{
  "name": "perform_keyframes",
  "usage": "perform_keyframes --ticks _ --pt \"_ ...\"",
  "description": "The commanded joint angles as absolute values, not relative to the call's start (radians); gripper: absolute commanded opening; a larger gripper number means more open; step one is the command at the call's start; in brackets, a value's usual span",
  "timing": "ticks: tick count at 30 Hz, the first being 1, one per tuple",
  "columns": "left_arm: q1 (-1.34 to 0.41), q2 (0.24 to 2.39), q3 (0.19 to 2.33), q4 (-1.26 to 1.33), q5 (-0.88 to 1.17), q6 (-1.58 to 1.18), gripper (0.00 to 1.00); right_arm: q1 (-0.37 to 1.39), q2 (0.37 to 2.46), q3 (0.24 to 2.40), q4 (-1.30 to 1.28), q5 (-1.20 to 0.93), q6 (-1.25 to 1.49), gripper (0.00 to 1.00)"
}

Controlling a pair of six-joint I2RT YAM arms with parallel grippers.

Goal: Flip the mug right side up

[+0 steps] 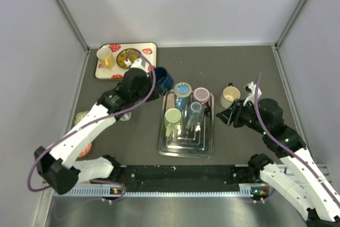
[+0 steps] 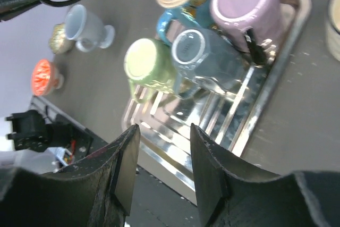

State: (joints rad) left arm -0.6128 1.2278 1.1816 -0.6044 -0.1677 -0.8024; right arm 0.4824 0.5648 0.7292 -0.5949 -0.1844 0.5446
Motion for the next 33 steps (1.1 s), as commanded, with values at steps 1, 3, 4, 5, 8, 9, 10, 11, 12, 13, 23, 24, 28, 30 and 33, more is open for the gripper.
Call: perform_keyframes --ticks 1,3,4,5,8,9,10,11,12,13,23,24,28,30,33 --pt "-0.632 1.012 1.022 -0.121 0.157 -0.742 0.0 0.494 0.565 0.707 -0.355 -0.394 0.632 0.43" --pt "-0.632 0.956 0.906 0.165 0.283 -0.803 0.0 0.494 0.584 0.689 -0.251 -0.572 0.725 0.45" --pt "-0.632 0.913 0.881 0.245 0.313 -0.852 0.0 0.492 0.591 0.654 -0.18 -0.63 0.77 0.46" --pt "-0.632 0.901 0.868 0.293 0.334 -0.868 0.0 0.494 0.591 0.631 -0.017 -0.667 0.872 0.48" --pt "-0.632 0.862 0.862 0.362 0.394 -0.897 0.0 0.494 0.561 0.569 0.171 -0.706 0.98 0.72" --pt "-0.632 0.853 0.858 0.397 0.411 -0.903 0.0 0.494 0.563 0.566 0.198 -0.716 0.992 0.76" --pt "-0.632 0.835 0.85 0.422 0.429 -0.932 0.0 0.494 0.569 0.557 0.218 -0.724 1.005 0.79" --pt "-0.632 0.825 0.838 0.464 0.44 -0.952 0.0 0.494 0.577 0.552 0.263 -0.73 1.035 0.8" --pt "-0.632 0.819 0.81 0.504 0.448 -0.975 0.0 0.494 0.593 0.545 0.294 -0.738 1.057 0.8" --pt "-0.632 0.813 0.798 0.582 0.469 -1.027 0.0 0.495 0.6 0.52 0.332 -0.738 1.08 0.8" --pt "-0.701 0.825 0.721 0.689 0.446 -1.085 0.0 0.598 0.722 0.558 0.574 -0.609 1.123 0.77" --pt "-0.713 0.83 0.722 0.689 0.445 -1.083 0.0 0.61 0.742 0.581 0.581 -0.6 1.115 0.77" --pt "-0.727 0.841 0.723 0.666 0.431 -1.066 0.0 0.637 0.824 0.64 0.597 -0.584 1.086 0.74" --pt "-0.729 0.839 0.721 0.652 0.423 -1.057 0.0 0.646 0.856 0.66 0.601 -0.569 1.08 0.71" --pt "-0.73 0.845 0.721 0.635 0.413 -1.054 0.0 0.649 0.887 0.667 0.652 -0.552 1.095 0.67"
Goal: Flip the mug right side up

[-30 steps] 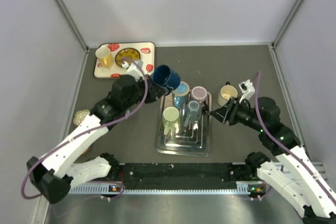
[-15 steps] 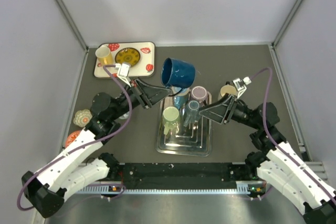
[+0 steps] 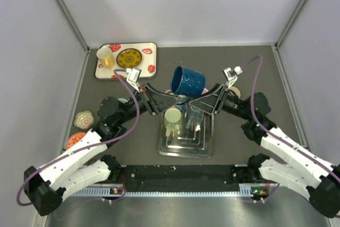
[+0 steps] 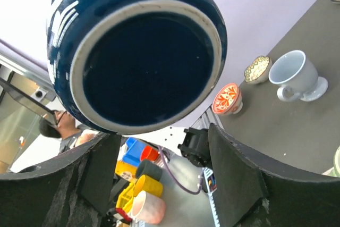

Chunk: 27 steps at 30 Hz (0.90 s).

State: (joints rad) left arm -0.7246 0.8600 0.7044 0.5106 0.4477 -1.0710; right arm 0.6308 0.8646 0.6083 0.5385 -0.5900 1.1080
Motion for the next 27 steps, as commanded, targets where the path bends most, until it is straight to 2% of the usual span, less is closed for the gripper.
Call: perform_keyframes --ticks 1,6,17,19,22,23,24,27 --pt "-0.73 0.847 0.719 0.634 0.408 -1.055 0.0 0.649 0.893 0.667 0.667 -0.546 1.104 0.65" --pt "-0.745 0.861 0.71 0.632 0.408 -1.054 0.0 0.666 0.949 0.69 0.736 -0.532 1.124 0.55" --pt "-0.775 0.891 0.667 0.681 0.449 -1.086 0.0 0.677 1.022 0.716 0.86 -0.552 1.196 0.43" --pt "-0.781 0.893 0.66 0.683 0.453 -1.086 0.0 0.676 1.04 0.715 0.917 -0.552 1.224 0.37" --pt "-0.788 0.893 0.647 0.683 0.456 -1.089 0.0 0.677 1.066 0.715 1.018 -0.555 1.273 0.21" --pt "-0.788 0.89 0.644 0.683 0.456 -1.089 0.0 0.678 1.084 0.721 1.037 -0.56 1.284 0.1" --pt "-0.788 0.887 0.641 0.681 0.456 -1.089 0.0 0.677 1.091 0.726 1.054 -0.563 1.301 0.05" --pt "-0.788 0.877 0.63 0.672 0.457 -1.086 0.0 0.678 1.1 0.732 1.085 -0.565 1.31 0.01"
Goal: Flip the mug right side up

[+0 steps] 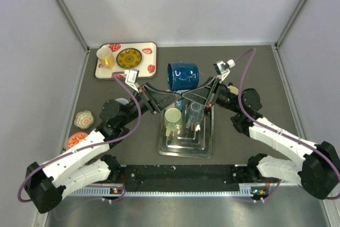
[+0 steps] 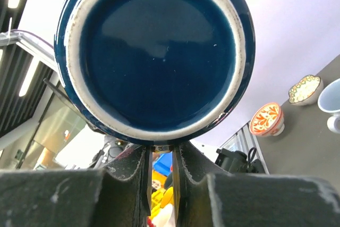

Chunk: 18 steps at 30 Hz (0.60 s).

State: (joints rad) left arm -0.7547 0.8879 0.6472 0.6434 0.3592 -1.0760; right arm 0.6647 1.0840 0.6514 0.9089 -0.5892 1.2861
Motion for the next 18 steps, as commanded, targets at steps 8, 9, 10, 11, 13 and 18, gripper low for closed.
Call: perform_keyframes --ticks 8,9,10,11,13,18 --pt "-0.788 0.847 0.618 0.631 0.453 -1.054 0.0 0.681 1.065 0.799 0.763 -0.551 1.203 0.0" --pt "-0.788 0.844 0.618 0.626 0.453 -1.049 0.0 0.681 1.057 0.808 0.712 -0.546 1.156 0.0" --pt "-0.788 0.842 0.617 0.62 0.449 -1.045 0.0 0.683 1.039 0.814 0.678 -0.532 1.135 0.0" --pt "-0.788 0.836 0.618 0.615 0.445 -1.037 0.0 0.683 1.029 0.816 0.655 -0.523 1.12 0.0" --pt "-0.788 0.824 0.617 0.595 0.436 -1.025 0.0 0.684 1.0 0.824 0.576 -0.515 1.071 0.0" --pt "-0.788 0.787 0.589 0.575 0.353 -0.996 0.0 0.684 0.95 0.842 0.408 -0.512 0.976 0.0"
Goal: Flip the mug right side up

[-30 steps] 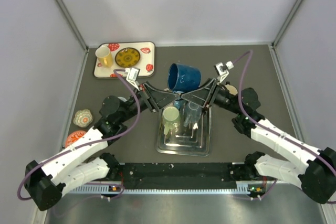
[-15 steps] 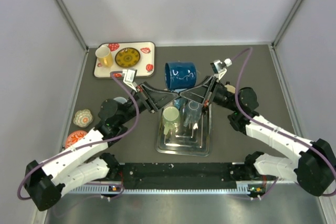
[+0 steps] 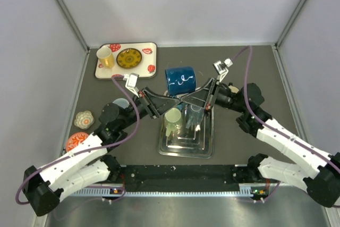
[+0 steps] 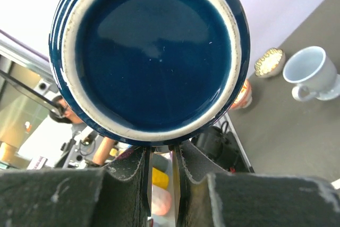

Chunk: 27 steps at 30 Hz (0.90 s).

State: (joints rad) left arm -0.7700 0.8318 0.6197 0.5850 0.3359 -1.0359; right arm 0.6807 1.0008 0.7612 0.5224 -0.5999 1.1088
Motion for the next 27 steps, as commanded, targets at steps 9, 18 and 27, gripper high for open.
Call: perform_keyframes --ticks 9,18,27 --pt "-0.787 0.743 0.543 0.572 0.276 -0.979 0.3 0.684 0.878 0.862 0.233 -0.52 0.873 0.0" --pt "-0.781 0.68 0.534 0.497 0.229 -0.94 0.53 0.686 0.802 0.87 0.069 -0.517 0.81 0.0" --pt "-0.769 0.537 0.551 0.236 0.071 -0.845 0.57 0.69 0.646 0.858 -0.472 -0.351 0.552 0.0"
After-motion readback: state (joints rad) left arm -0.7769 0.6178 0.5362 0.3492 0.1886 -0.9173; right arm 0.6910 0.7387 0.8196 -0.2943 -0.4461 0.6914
